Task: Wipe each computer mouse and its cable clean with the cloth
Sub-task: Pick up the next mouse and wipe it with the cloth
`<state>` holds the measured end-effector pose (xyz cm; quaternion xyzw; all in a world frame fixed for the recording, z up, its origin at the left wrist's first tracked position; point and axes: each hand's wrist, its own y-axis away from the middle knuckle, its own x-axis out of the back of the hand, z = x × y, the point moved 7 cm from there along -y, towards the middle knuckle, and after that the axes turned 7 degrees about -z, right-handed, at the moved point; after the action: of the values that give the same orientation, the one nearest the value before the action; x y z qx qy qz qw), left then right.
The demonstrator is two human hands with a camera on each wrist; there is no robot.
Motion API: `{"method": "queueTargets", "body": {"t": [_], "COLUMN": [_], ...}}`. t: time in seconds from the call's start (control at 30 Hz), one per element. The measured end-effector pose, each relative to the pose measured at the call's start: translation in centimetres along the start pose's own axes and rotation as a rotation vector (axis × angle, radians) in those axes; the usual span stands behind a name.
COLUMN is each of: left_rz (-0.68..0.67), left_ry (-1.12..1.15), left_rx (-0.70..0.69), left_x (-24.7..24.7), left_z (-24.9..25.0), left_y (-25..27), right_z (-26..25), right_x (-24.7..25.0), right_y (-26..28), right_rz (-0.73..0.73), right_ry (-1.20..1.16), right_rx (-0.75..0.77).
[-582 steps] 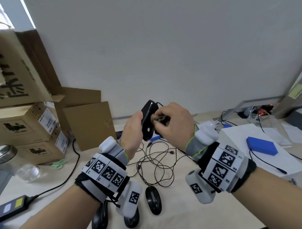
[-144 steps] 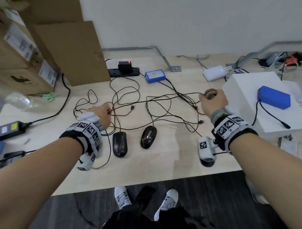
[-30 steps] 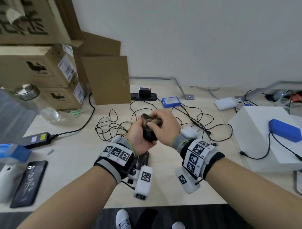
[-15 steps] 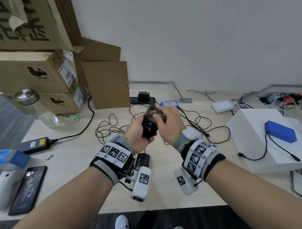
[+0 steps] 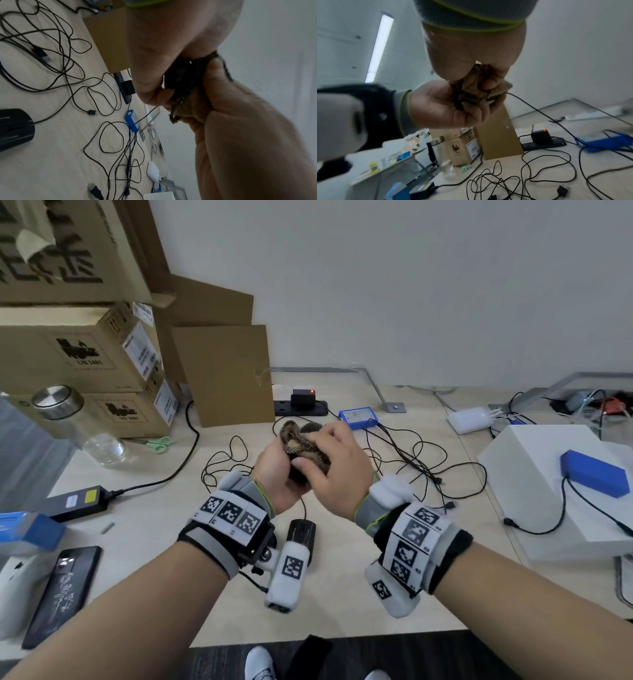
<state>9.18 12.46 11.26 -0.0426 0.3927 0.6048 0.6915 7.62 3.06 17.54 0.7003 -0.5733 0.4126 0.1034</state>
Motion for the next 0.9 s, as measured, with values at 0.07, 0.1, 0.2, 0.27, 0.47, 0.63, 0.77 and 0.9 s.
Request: {"method": "queueTargets", "body": {"t": [0.07,0.1,0.2,0.27,0.47,0.63,0.77,0.9], "left_rz": [-0.047,-0.055,-0.086,-0.125,-0.099,-0.044,-0.090,-0.130], "left_ry": [-0.011,-0.046,-0.155,-0.191,-0.147,-0.118,-0.035,-0.010], "left_rx": [-0.016,-0.011,-0.030,-0.033,-0.082,-0.184,-0.303,-0.315], "left_x": [-0.7,-1.0,-1.3,-1.7,-3.4,-5.4,-5.3,-6.9], "left_z": [0.8,1.0,1.5,1.7,5.3,8.6,11.9,13.4], "left_y": [0.3,0.5,0.8,1.0,0.5,0.6,1.2,1.3], "right_z": [-0.2,0.5,4.3,6.6,5.1,0.5,-4.8,-6.4], "right_x": [0.3,0.9,3.1,3.5,7.1,7.7,9.6,10.7], "right_y": [-0.5,-1.2,-3.3,-3.8,-6.4,-8.9,-8.5,-9.6], "right_rz": [0.024,0.056,0.124,0.120,0.355,0.100,0.074,0.136], "right_ry": [0.008,-0.010,-0.047,-0.143,-0.551,-0.428,-0.106,0.041], "right_rx": [0.066,0.047,-0.227,-0.407,-0.400,-0.202,0.227,0.338]}}
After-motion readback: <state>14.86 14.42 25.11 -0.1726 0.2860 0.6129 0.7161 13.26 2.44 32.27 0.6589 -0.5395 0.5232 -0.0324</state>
